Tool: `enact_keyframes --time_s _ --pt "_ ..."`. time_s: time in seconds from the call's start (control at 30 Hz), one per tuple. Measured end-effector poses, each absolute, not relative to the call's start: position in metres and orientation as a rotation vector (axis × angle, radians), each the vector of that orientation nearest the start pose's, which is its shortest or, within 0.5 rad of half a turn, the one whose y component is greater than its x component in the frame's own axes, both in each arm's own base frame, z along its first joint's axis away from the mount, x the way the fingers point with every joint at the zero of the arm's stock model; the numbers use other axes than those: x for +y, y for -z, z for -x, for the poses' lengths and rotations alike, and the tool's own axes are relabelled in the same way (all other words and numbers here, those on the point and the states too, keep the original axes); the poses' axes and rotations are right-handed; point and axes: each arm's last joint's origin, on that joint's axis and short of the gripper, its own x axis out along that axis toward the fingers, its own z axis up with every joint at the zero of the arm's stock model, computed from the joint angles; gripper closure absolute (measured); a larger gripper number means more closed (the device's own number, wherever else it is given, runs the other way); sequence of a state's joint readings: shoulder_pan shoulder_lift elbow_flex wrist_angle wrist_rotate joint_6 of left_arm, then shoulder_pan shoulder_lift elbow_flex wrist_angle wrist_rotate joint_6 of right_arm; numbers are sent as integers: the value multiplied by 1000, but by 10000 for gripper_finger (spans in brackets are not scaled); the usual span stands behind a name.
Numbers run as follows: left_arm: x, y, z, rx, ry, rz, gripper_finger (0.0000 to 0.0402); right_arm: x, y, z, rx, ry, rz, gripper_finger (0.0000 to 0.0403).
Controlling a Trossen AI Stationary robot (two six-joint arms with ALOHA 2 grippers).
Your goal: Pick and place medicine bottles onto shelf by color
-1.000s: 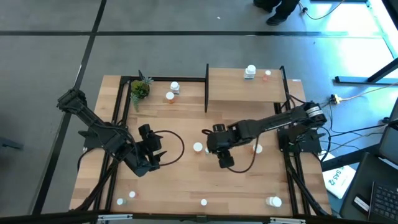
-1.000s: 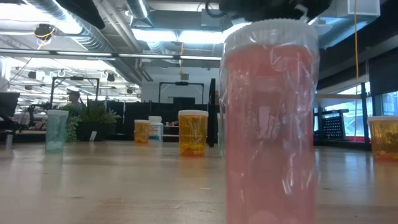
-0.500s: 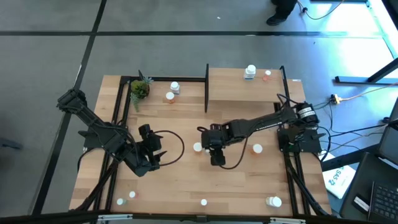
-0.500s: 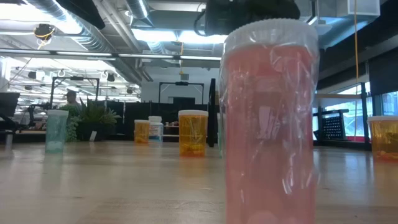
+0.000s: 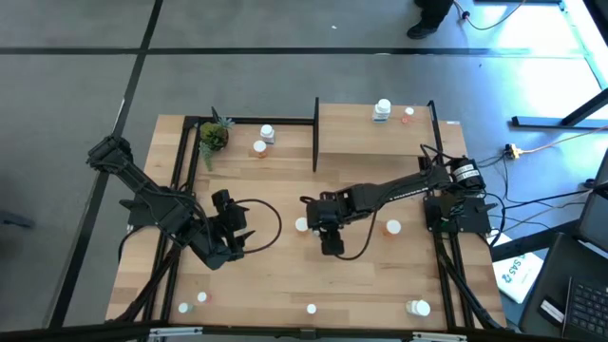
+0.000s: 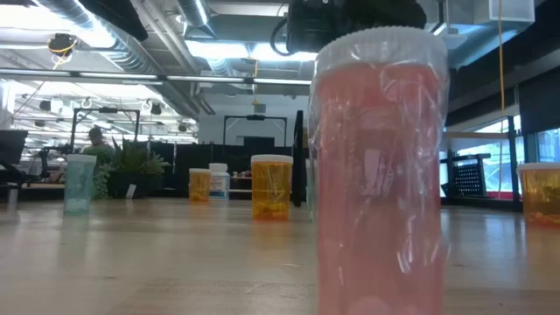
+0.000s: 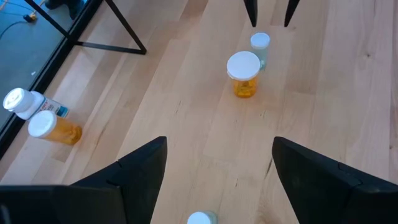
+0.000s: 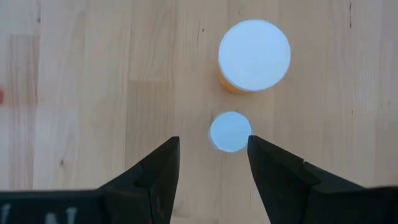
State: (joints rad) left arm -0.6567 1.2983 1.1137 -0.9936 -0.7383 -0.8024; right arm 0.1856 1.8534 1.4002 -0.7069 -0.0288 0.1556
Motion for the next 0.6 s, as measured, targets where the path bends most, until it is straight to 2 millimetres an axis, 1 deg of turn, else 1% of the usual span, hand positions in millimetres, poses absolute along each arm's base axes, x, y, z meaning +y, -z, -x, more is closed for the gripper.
enact_keyframes --time_s 0.6 --pt "-128 -289 -198 782 -408 -8 116 72 -218 -377 1107 -108 -51 212"
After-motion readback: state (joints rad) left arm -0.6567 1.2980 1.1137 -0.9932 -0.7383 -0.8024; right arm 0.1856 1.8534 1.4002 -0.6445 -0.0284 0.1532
